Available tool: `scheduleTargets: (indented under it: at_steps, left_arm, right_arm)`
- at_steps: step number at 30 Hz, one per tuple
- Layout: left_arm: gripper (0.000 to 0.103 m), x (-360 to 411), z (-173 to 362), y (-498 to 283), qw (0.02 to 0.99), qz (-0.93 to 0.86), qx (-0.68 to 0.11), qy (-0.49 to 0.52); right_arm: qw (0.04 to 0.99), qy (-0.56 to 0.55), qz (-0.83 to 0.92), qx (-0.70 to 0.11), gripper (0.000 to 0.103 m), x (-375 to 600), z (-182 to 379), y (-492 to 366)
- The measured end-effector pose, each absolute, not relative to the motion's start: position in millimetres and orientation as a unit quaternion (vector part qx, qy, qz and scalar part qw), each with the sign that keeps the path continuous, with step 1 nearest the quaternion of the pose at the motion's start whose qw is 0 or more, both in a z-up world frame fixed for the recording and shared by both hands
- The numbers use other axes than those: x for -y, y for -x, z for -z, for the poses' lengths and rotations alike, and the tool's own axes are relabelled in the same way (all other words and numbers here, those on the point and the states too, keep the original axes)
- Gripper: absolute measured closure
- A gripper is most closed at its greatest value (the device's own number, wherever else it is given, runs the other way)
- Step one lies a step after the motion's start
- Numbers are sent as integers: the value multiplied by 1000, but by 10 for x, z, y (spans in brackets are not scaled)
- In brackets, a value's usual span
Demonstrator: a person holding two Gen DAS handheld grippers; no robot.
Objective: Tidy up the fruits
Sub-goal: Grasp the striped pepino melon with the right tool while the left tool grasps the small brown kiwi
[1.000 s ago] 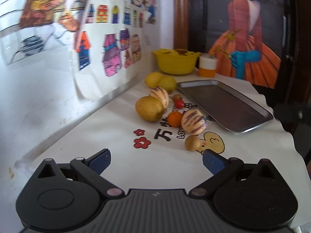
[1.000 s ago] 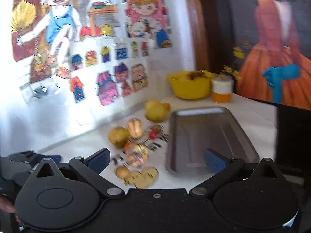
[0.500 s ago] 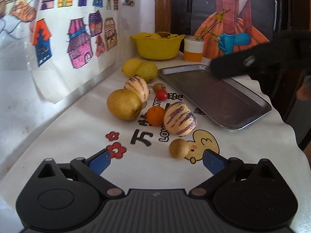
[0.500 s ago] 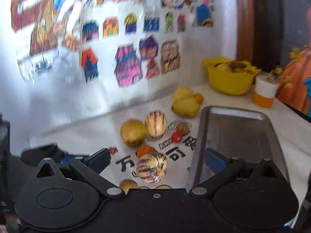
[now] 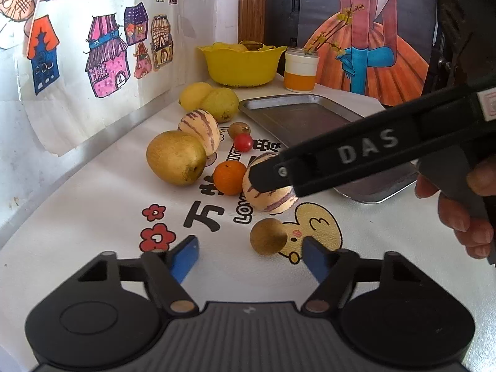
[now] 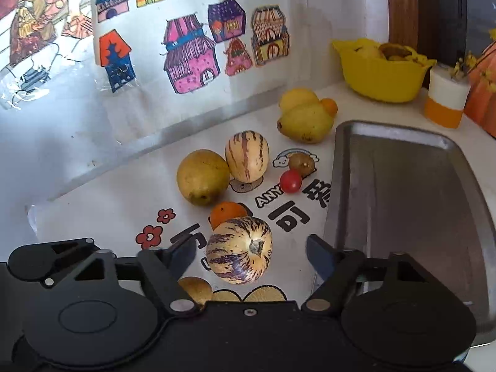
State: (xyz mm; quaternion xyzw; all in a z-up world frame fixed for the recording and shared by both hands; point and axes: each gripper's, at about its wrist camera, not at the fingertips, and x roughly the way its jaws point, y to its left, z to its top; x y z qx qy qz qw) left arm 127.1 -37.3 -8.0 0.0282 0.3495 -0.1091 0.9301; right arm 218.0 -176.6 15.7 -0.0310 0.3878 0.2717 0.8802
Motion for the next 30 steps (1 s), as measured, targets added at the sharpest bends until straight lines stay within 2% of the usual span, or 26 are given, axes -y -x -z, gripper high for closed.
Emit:
scheduleTargets:
  at_steps: [2,6,9,13,23,30]
  left_arm:
    - [40,378,91,-1286,930,109,-350,-29]
    - [47,388,86,-1311,931,107,-349,-31]
    - [57,407,82,-1325,930,111,-349,-36]
    - [73,447,76,-1329,928,116,-351,-43]
    - [75,468,8,-1243,928,111,-351,-53]
    - [75,397,-142,-1208,931,104,-345,-56]
  right_arm:
    - [876,27,-277,-394,30,1749,-121,-2203]
    - [869,17,-278,-409,41,1717,-55,-2247]
    - [865,6,-278,-417,49,1702,-22,-2273]
    - [865,-1,-277,-419,50,1702,-3,-2278]
    - [871,-71,-264,-408,51,1972,-39,-2131]
    - [882,-114,-259,-376,51,2349,-429,-2001]
